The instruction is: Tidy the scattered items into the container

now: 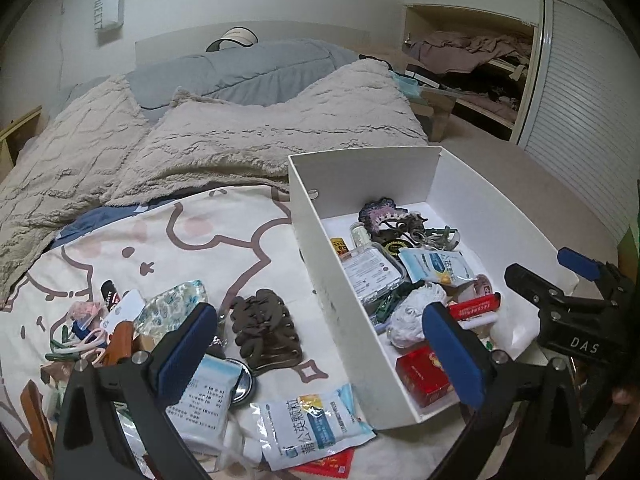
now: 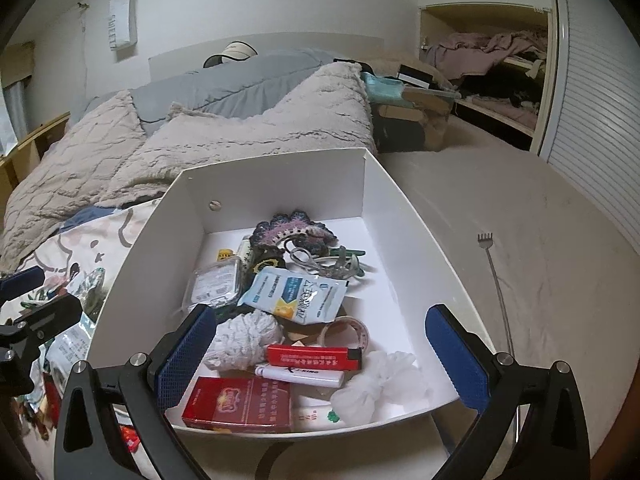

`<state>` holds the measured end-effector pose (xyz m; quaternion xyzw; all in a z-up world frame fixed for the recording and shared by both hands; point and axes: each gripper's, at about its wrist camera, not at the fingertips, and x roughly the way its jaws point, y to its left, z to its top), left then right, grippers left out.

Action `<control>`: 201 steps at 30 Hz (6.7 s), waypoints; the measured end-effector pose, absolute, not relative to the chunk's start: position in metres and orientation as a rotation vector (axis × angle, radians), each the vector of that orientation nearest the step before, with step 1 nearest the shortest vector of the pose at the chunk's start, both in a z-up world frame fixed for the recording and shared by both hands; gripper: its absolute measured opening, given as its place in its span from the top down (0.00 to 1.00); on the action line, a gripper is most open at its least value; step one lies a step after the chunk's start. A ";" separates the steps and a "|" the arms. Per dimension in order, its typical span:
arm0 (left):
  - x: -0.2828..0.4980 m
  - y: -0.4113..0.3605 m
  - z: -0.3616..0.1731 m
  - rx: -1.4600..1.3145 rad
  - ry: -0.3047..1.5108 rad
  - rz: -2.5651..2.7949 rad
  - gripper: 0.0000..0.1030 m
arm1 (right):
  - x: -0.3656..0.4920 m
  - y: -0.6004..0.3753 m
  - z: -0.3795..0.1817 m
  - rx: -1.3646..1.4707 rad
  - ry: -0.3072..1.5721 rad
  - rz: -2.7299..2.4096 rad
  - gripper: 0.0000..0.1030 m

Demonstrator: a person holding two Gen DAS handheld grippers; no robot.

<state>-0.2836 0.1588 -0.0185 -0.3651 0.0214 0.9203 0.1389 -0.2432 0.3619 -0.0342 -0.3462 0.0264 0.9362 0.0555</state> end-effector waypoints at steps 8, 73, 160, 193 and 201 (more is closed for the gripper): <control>-0.274 0.147 -0.015 -1.017 0.076 2.720 0.00 | -0.240 0.354 -0.033 -1.045 0.076 2.876 0.00; -0.172 -0.118 -0.039 -0.927 -0.238 3.090 0.00 | -0.189 0.144 -0.054 -0.958 -0.111 3.370 0.00; -0.123 -0.047 -0.119 -1.173 -0.182 2.645 0.67 | -0.177 0.105 -0.146 -1.840 0.252 3.283 0.91; -0.092 -0.010 -0.138 -1.229 -0.044 2.516 0.34 | -0.190 0.083 -0.153 -1.909 0.399 3.340 0.67; -0.092 -0.013 -0.136 -1.220 -0.117 2.486 0.33 | -0.171 0.085 -0.145 -1.892 0.142 3.352 0.78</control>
